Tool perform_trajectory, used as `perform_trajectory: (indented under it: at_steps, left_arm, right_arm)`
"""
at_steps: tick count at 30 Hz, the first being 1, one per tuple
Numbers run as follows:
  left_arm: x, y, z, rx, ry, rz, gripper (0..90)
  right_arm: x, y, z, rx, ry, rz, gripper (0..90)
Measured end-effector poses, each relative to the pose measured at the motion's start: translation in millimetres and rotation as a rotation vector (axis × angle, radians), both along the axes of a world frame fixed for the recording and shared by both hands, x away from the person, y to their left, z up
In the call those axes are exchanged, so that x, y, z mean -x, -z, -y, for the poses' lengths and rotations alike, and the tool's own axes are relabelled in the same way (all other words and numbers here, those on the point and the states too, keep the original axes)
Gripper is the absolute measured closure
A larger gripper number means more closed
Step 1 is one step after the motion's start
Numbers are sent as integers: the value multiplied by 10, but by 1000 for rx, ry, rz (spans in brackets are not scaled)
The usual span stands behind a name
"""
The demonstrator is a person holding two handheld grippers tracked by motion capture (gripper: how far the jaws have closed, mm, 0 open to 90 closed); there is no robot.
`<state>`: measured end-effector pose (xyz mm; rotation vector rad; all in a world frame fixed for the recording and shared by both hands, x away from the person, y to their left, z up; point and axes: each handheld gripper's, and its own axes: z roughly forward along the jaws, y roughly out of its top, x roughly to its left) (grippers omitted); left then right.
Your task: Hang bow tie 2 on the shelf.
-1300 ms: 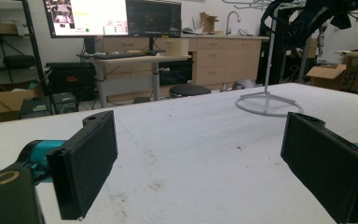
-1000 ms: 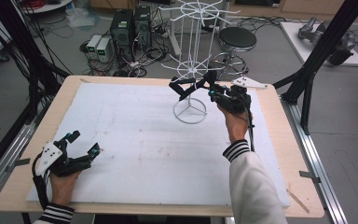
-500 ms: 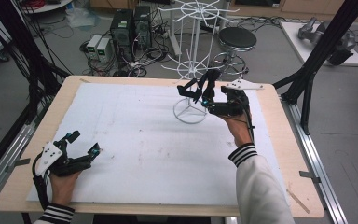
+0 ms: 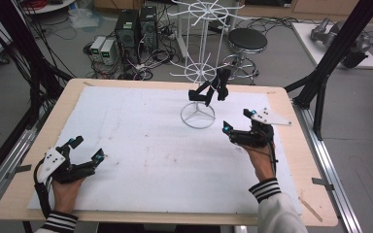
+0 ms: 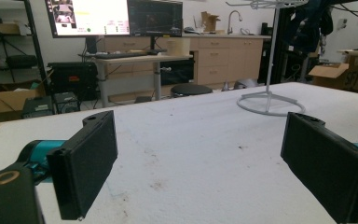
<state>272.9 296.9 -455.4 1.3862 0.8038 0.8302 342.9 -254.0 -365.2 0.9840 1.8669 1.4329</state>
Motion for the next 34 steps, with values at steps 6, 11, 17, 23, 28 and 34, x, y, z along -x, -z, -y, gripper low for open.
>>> perform_trajectory:
  at_steps: [6, 11, 17, 23, 28, 34]
  left_arm:
    - [3, 0, -1, 1, -2, 0, 112]
    - [3, 1, -1, 2, -2, 2, 112]
    - [5, 1, -1, 4, -2, 2, 111]
    - [5, 1, 0, 3, -3, 3, 112]
    - [6, 1, 2, 1, -3, 5, 112]
    - [12, 2, -2, 1, -5, 6, 112]
  right_arm:
    - [268, 223, 65, -26, 9, 27, 108]
    - [518, 477, 39, 9, 26, 82, 108]
    - [675, 695, 52, -46, 57, 120, 108]
    - [696, 825, 118, -77, 76, 127, 108]
    - [704, 864, 137, -96, 77, 132, 108]
    - [713, 865, 107, -56, 78, 149, 108]
